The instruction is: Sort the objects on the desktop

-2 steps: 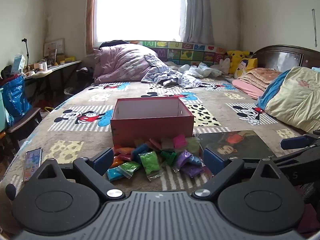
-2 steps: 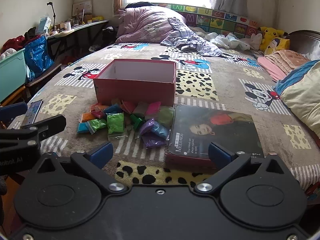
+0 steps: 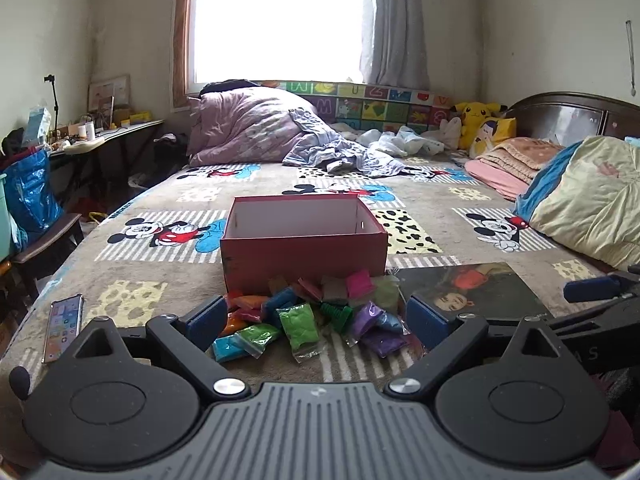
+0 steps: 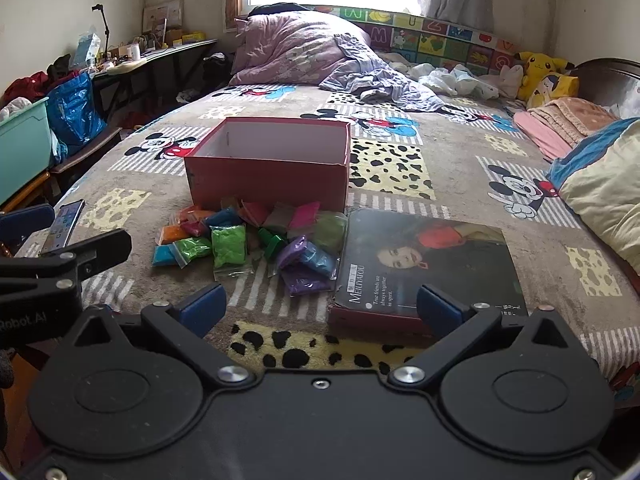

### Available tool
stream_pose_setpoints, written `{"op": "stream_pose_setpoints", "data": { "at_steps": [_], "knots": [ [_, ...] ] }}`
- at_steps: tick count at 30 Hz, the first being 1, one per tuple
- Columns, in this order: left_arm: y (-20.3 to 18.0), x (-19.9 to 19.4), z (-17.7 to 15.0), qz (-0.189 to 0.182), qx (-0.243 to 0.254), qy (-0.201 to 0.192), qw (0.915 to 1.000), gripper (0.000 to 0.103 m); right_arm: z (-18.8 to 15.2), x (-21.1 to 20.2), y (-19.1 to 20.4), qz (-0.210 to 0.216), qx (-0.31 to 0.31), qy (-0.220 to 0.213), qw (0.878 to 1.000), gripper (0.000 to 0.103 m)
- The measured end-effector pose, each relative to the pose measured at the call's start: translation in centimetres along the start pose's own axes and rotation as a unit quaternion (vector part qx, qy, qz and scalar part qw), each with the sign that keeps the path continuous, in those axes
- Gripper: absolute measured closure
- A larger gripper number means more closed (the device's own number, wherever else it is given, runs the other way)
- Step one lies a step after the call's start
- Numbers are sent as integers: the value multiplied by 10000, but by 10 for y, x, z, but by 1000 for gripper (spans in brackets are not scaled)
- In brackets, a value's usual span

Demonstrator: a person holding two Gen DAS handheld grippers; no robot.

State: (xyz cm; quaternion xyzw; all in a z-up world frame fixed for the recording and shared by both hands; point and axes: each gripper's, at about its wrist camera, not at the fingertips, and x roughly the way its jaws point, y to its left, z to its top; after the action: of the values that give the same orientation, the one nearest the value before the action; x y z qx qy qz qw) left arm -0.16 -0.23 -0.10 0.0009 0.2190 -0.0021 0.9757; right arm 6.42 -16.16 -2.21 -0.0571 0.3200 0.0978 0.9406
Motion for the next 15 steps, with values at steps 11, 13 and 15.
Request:
{"op": "stream_pose_setpoints", "data": {
  "at_steps": [11,13,15],
  "knots": [
    [-6,17,-4,18,-55,236,9997,7,-2,11,-4,104,195,45,9997,1],
    [-7,19,-5,8,-40,235,9997,7,-3,13,-4,98,176,80,9998,1],
    [-9,20,-5,12,-22,224,9997,7,-4,15,-6,80,186,91,9998,1]
  ]
}}
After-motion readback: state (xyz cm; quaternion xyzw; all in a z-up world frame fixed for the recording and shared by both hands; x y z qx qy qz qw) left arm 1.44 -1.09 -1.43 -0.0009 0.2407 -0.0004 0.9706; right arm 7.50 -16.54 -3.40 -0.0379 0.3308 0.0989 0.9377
